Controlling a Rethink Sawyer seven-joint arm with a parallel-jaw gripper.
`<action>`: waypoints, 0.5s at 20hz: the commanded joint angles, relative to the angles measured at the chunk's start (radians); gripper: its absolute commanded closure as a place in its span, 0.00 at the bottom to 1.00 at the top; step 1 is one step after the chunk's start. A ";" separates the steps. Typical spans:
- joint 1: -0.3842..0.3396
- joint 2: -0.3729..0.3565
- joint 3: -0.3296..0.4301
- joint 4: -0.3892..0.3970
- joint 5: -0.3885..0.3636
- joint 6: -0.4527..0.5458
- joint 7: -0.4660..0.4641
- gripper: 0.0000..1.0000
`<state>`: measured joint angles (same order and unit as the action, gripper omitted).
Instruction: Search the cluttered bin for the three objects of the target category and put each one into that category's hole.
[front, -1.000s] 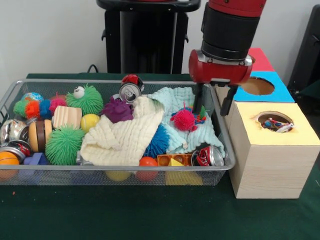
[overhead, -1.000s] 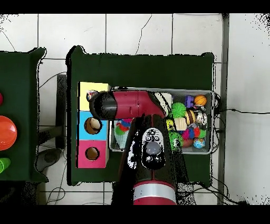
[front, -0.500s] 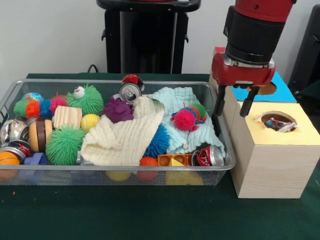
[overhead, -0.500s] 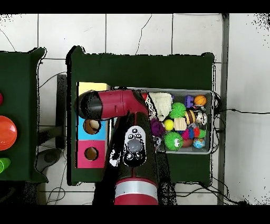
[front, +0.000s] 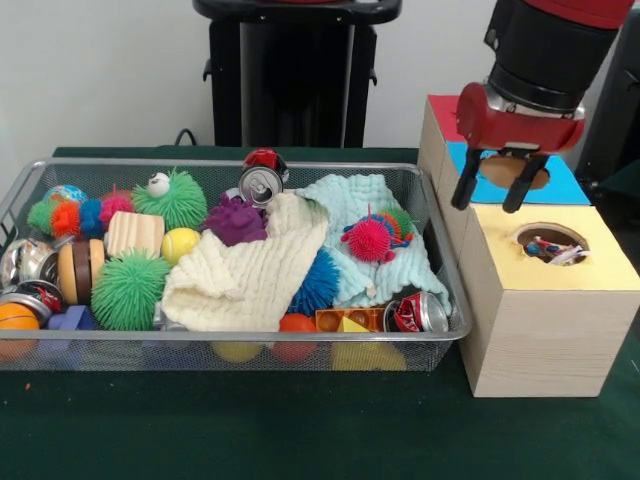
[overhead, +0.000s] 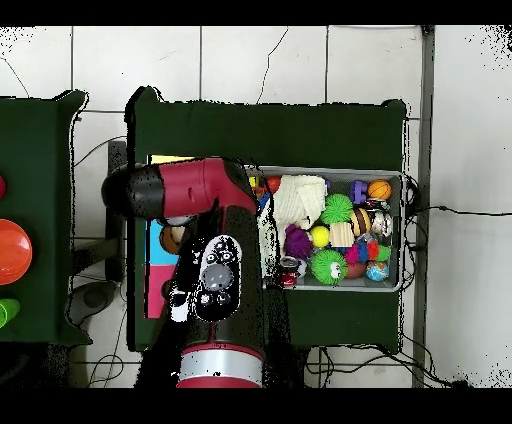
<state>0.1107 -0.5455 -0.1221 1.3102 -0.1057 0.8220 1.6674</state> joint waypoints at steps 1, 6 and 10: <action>0.023 0.031 -0.015 -0.033 0.008 0.166 0.201 0.00; 0.039 0.047 -0.045 -0.089 -0.007 0.217 0.201 0.00; 0.043 0.071 -0.045 -0.121 0.002 0.228 0.211 0.00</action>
<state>0.1643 -0.5387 -0.1656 1.2410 -0.1055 0.9392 1.6674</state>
